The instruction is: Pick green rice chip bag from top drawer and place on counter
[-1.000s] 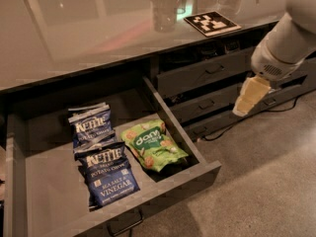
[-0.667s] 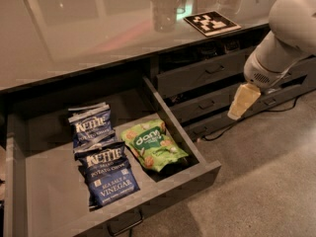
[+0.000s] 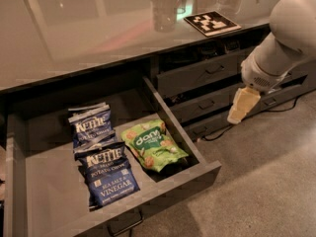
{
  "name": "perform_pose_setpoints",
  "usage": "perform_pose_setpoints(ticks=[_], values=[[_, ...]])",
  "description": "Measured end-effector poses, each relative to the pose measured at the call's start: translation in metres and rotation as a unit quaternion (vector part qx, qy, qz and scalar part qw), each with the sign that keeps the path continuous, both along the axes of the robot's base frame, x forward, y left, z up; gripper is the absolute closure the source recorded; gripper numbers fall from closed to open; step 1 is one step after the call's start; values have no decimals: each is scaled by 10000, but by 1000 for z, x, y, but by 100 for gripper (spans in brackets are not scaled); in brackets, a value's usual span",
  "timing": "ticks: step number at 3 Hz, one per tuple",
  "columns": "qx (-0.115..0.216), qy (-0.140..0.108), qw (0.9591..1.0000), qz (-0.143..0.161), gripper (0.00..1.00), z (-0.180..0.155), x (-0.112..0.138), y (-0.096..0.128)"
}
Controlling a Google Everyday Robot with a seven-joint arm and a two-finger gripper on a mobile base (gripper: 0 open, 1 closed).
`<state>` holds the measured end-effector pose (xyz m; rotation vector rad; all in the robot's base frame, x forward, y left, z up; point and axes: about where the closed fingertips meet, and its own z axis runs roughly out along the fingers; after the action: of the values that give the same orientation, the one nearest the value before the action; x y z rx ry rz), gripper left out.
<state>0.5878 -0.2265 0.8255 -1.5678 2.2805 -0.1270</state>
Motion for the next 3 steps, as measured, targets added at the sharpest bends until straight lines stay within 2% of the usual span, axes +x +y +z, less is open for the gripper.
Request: perform_pose_setpoints(ticks=[1, 2, 3], values=[[233, -30, 9942, 1052, 0, 1, -31, 43], [344, -37, 9758, 2161, 0, 0, -49, 83], [285, -291, 9457, 3226, 0, 4, -54, 120]])
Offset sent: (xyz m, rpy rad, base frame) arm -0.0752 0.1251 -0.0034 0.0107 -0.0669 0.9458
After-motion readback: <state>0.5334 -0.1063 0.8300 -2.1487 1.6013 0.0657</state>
